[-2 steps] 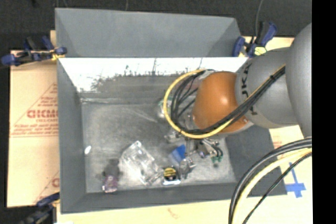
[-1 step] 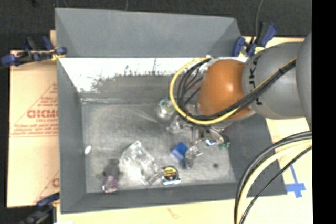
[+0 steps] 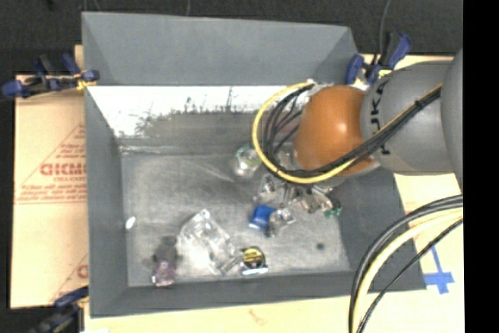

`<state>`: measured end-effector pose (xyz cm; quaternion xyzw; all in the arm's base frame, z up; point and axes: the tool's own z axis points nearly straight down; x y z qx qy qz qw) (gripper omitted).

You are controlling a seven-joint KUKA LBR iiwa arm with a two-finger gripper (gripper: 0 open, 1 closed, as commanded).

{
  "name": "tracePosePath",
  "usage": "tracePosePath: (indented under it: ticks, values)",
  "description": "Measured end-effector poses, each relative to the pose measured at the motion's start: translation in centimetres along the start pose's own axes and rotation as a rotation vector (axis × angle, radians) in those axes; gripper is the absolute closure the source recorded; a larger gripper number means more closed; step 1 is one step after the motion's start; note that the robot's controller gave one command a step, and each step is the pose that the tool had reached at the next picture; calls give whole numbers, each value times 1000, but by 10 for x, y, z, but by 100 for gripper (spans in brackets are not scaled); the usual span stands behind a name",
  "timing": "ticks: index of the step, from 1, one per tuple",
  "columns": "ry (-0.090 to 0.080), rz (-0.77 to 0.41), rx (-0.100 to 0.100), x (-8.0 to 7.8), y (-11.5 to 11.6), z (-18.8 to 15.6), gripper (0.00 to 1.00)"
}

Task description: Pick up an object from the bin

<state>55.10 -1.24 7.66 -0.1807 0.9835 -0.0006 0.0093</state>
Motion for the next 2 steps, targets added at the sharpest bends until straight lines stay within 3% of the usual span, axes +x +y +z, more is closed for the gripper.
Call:
tracePosePath:
  ticks: [1, 2]
  values:
    - [8, -243, -1, -9, -25, -121, 100]
    - [10, -566, -7, -40, 10, -152, 100]
